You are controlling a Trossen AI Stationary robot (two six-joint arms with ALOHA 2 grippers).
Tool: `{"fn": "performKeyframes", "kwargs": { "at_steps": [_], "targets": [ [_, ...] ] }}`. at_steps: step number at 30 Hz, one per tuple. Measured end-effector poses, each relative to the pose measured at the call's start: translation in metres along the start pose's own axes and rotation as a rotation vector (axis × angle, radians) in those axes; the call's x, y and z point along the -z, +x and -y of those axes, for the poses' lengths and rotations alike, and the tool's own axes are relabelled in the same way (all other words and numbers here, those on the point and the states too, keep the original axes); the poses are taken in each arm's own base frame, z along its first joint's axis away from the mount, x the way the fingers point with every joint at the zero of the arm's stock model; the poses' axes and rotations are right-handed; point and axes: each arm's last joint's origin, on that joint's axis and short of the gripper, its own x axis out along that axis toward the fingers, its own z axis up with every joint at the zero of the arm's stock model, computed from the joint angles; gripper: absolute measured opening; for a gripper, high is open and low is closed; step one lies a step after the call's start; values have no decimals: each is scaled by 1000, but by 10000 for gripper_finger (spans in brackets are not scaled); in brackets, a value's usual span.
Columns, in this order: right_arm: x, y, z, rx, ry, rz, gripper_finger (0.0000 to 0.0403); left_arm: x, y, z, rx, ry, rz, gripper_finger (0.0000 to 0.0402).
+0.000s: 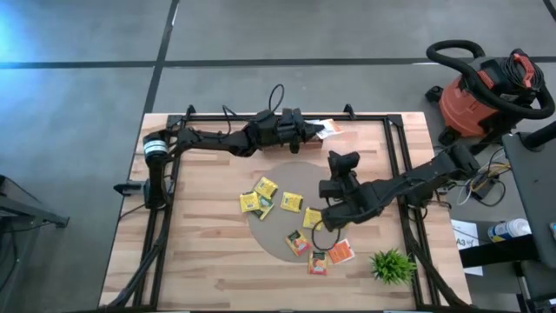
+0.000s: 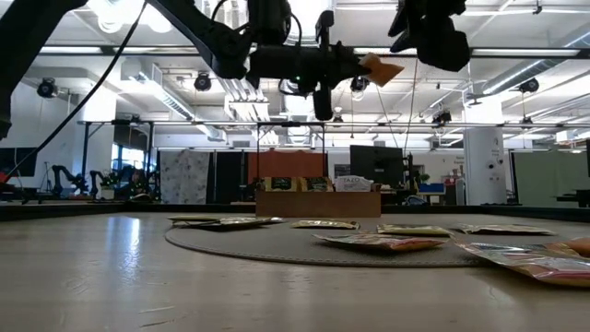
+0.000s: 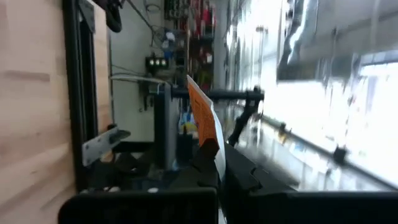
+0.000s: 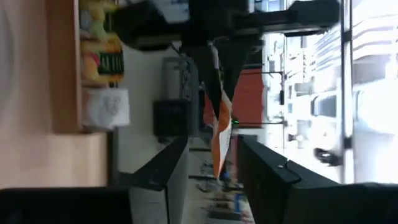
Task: Pick & Place Tea
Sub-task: Put the top white tea bag into the right compartment of the wooden organizer
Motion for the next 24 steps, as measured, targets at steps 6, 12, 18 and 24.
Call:
{"fn": "performKeyframes", "kwargs": {
  "at_steps": [6,12,18,24],
  "targets": [
    [19,-23,13,-124,315,41,134,-4,-4,2,7,257,-247,0],
    [59,-31,38,-276,705,-58,120,13,-31,7,-190,762,-552,0],
    [75,-30,55,-493,858,-47,105,33,-61,4,-447,1097,-814,0],
    [54,-13,56,-820,812,113,94,60,-64,19,-466,1478,-927,0]
  ]
}}
